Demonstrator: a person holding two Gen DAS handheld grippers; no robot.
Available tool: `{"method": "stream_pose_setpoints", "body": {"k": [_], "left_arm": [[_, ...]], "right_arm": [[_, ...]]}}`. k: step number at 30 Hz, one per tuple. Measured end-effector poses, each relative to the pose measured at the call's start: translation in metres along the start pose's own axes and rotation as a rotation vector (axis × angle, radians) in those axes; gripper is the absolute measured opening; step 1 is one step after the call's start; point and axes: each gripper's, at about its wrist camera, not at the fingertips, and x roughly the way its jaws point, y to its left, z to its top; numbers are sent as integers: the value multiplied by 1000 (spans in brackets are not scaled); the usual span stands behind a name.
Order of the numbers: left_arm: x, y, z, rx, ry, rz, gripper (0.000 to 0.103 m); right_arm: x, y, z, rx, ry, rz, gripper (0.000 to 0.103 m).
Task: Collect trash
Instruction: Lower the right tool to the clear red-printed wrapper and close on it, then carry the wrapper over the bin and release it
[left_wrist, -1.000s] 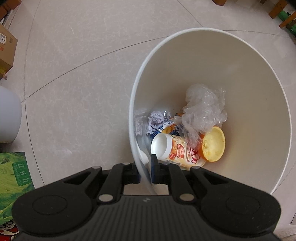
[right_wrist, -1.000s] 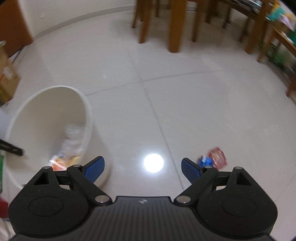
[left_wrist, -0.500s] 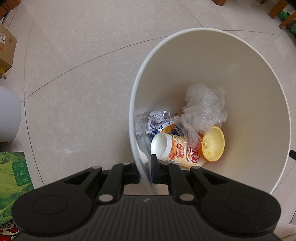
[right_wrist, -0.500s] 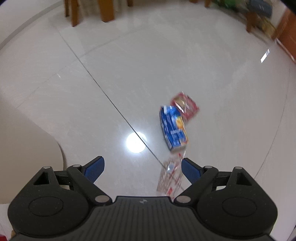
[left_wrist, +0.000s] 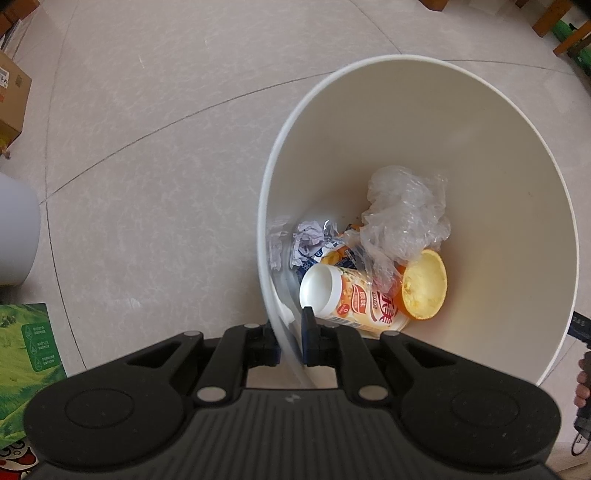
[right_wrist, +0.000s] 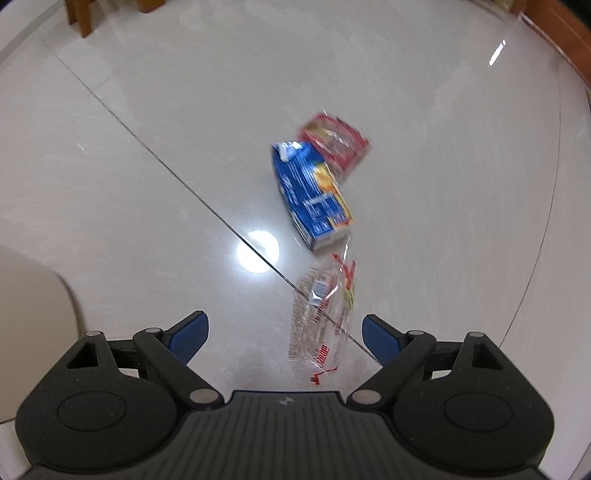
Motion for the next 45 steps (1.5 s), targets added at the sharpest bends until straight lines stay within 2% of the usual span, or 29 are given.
{"method": "stream_pose_setpoints", "body": {"k": [13,23,26,28,32,36,40,45], "left_arm": [[0,0,-1,4,4,-9,9],[1,-2,0,18,5,-2,9],[2,-2,0,18,7,0,9],[2,-3,0,19,6,0,9],[2,-2,-1,16,6,-4,9],[2,-2,0,18,8,-1,9],[2,-2,0,16,7,-3,9],[2,-2,0,21,8,2,9]], "right_arm": [[75,-24,2,64,50,-49,93],[96,-21,4,38,51,-66,92],[98,-18,3,25,53,-67,88],[101,-16,3,12,61,-84,82],[102,-15,5,5,61,-92,68],[103,-11,7,-19,71,-118,48],[99,-4,9,-56,72,-149,40],[76,11,13,-95,77,-145,39]]}}
